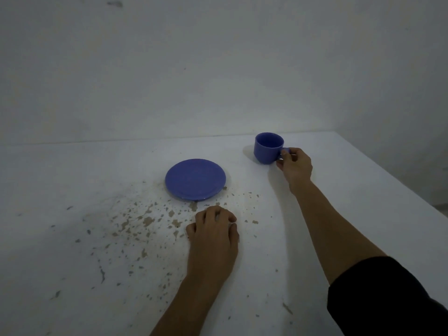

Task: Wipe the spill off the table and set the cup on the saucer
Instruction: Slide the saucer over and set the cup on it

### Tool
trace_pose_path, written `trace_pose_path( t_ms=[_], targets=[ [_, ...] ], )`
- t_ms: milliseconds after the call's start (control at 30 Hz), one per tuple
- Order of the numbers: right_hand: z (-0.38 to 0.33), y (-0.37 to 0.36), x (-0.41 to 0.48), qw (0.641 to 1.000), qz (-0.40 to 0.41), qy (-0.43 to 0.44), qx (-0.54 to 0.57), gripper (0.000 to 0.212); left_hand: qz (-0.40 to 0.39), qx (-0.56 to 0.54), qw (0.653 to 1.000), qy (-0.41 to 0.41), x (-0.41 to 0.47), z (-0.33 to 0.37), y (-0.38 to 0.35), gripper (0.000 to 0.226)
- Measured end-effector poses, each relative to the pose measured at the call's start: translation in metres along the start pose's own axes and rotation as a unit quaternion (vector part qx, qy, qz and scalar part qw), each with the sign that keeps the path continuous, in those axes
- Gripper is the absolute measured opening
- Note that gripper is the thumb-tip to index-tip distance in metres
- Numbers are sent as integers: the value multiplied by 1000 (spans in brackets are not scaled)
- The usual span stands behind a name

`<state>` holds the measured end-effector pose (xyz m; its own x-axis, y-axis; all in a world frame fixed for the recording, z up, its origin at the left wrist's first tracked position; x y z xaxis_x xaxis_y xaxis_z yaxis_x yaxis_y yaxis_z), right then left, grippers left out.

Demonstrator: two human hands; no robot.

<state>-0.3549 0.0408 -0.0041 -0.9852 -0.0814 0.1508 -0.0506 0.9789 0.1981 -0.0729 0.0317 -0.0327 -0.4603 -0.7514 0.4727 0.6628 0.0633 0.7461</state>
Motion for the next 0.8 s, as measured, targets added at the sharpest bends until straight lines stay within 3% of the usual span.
trace_pose_path(
  t_ms=[200, 467, 800],
  targets=[
    [-25, 10, -54, 991, -84, 12, 100, 17, -12, -33, 999, 19, -1, -2, 6, 18],
    [-46, -20, -137, 967, -231, 66, 80, 16, -1, -27, 1000, 11, -13, -29, 38, 24],
    [-44, -53, -156, 972, -226, 41, 55, 12, 34, 7, 999, 18, -20, -76, 62, 20]
  ],
)
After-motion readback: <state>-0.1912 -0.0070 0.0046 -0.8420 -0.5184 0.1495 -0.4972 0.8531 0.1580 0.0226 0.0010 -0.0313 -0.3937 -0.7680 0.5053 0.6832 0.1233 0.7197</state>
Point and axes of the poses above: each hand's wrist, its own x-axis towards the middle knuckle, its own y-axis out of the back of the hand, z = x × y, the point moved 3 cm from there along x, towards the middle knuckle, and after that the axes turned 13 degrees about z, right-handed, at the moved point
